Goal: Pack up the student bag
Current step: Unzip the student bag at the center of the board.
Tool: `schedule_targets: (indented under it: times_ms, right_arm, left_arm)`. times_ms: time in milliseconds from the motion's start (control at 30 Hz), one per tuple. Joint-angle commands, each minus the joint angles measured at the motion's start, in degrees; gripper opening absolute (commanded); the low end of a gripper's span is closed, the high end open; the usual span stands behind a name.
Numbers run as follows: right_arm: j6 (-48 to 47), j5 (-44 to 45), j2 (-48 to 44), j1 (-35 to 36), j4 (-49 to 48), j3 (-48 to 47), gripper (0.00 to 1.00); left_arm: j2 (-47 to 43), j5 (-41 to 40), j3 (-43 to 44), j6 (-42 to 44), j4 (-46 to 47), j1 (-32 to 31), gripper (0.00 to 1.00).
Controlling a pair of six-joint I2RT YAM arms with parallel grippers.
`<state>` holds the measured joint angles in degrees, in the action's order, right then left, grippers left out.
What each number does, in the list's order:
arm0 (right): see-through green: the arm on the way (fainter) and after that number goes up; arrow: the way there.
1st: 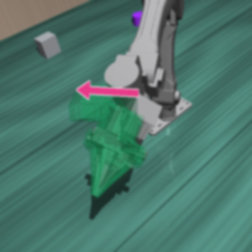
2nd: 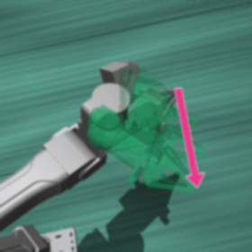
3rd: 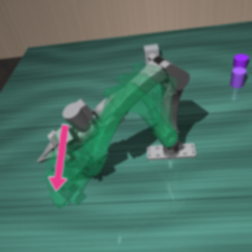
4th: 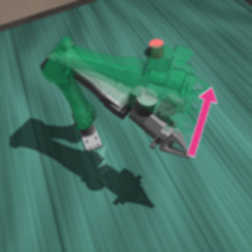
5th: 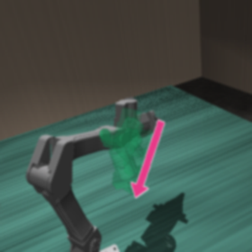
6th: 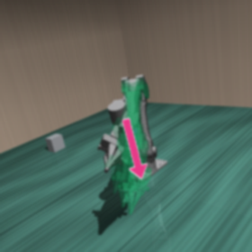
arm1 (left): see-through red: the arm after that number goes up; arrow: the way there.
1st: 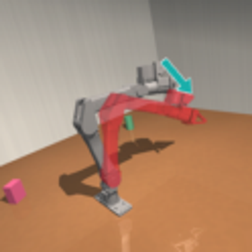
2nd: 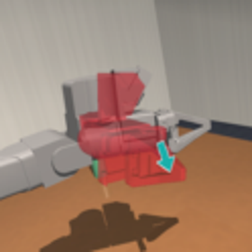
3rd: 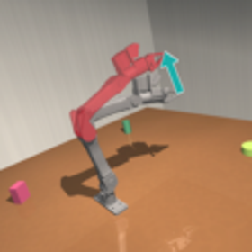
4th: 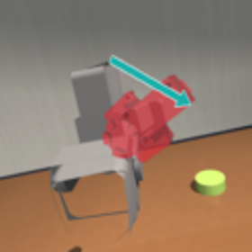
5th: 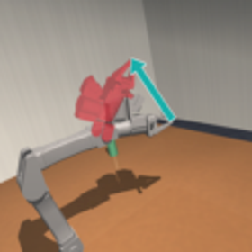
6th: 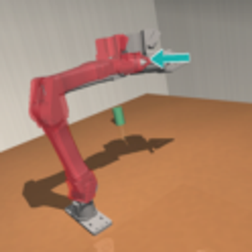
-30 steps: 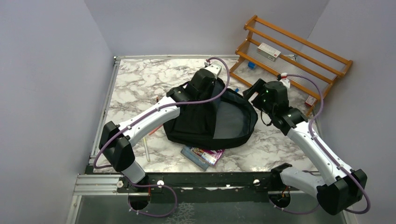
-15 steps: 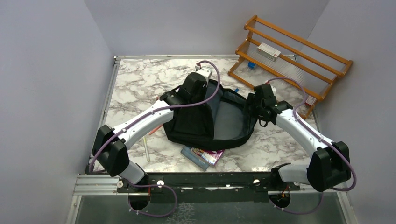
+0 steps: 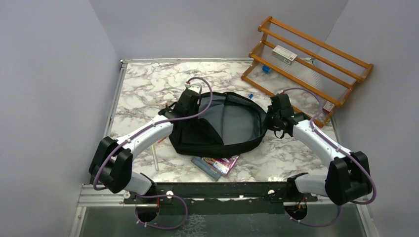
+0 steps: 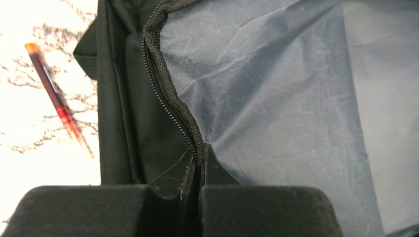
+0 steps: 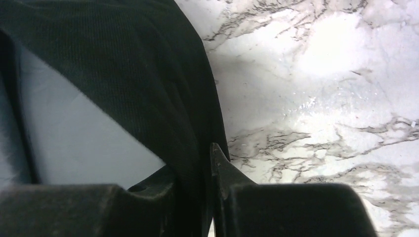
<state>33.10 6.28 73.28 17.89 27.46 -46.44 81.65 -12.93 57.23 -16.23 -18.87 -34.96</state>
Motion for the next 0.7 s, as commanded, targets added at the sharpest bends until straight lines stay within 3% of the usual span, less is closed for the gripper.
schedule_targets:
  times_ms: [0, 100, 200, 267, 433, 667]
  right_arm:
    - [-0.3, -2.7, -3.6, -0.3, -3.6, 0.8, 0.19]
    - [-0.5, -4.1, -5.6, -0.4, -4.7, 1.1, 0.19]
    - [-0.7, -5.8, -8.0, -0.3, -6.4, 1.4, 0.19]
    - [-1.3, -9.2, -9.7, -0.4, -8.5, 2.0, 0.13]
    - [-1.6, -12.6, -11.4, -0.3, -11.0, 2.3, 0.01]
    - [-2.8, -15.2, -13.7, -0.3, -11.0, 0.1, 0.01]
  left_arm:
    - [-1.0, -0.5, -3.9, -2.5, 0.8, 1.5, 0.03]
    - [-0.8, -1.3, -5.8, -3.2, 0.3, 1.6, 0.12]
    - [-1.0, -1.5, -7.0, -4.1, -0.1, 1.6, 0.34]
    - [-0.9, -1.4, -6.9, -4.0, -0.2, 1.6, 0.41]
    - [0.7, -2.7, -4.8, -3.1, -1.5, 1.6, 0.49]
    - [0.2, -4.4, 0.1, -1.5, -3.9, 1.6, 0.59]
